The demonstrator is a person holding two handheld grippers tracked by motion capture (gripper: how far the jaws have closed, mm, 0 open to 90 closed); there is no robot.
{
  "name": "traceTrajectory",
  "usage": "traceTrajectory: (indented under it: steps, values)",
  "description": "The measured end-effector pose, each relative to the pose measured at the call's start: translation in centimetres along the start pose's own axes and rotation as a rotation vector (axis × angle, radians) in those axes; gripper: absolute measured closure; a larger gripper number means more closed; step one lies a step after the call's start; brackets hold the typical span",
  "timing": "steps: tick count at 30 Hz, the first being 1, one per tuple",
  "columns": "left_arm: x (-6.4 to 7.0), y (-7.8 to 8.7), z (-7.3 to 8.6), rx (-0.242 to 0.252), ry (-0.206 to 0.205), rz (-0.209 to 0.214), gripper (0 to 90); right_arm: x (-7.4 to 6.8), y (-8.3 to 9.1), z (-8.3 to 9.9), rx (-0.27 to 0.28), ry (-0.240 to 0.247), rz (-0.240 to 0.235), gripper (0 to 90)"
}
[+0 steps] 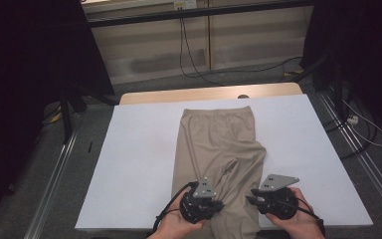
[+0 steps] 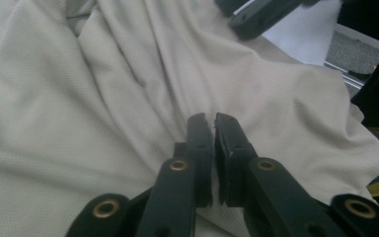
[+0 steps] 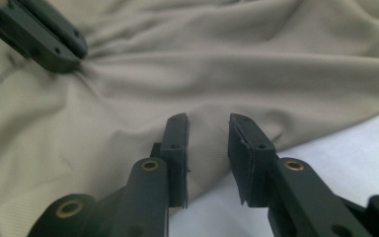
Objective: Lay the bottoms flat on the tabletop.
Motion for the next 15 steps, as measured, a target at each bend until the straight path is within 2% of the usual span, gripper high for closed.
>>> traceTrajectory:
  steps: [2,3,5,10,12,14,15]
  values:
    - [0.4,-0.2,-0.1,0.0,-0.01,0.012,81.2,0.0,-0.3,0.6,-0.03,0.002,0.001,66.7]
    - [0.6,-0.3,-0.1,0.0,-0.025,0.012,79.0,0.1,-0.4,0.6,-0.026,-0.001,-0.002,69.1]
    - [0.8,-0.6,0.1,-0.015,-0.056,0.006,75.4,0.1,-0.2,0.6,-0.035,0.014,-0.013,90.0]
    - [1.5,-1.6,0.2,-0.02,-0.103,0.016,71.3,0.4,0.5,1.0,-0.057,0.043,-0.02,90.0]
    - [1.9,-1.9,0.0,-0.019,-0.116,0.025,69.3,0.7,0.9,1.2,-0.065,0.035,-0.014,90.0]
    - [2.2,-2.2,0.0,-0.025,-0.131,0.03,68.9,0.7,1.1,1.3,-0.065,0.048,-0.01,90.0]
    - [2.4,-2.4,0.0,-0.027,-0.142,0.03,68.8,0.6,1.3,1.3,-0.067,0.072,-0.011,90.0]
Point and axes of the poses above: each handheld gripper's, and its own axes: y roughly backward along the jaws, z roughly out of its underside, x roughly to its right, the point moved 10 cm from there along -y, roughly forward along the jaws, and after that the axes turned 13 degrees about x, right-handed, at the moved point
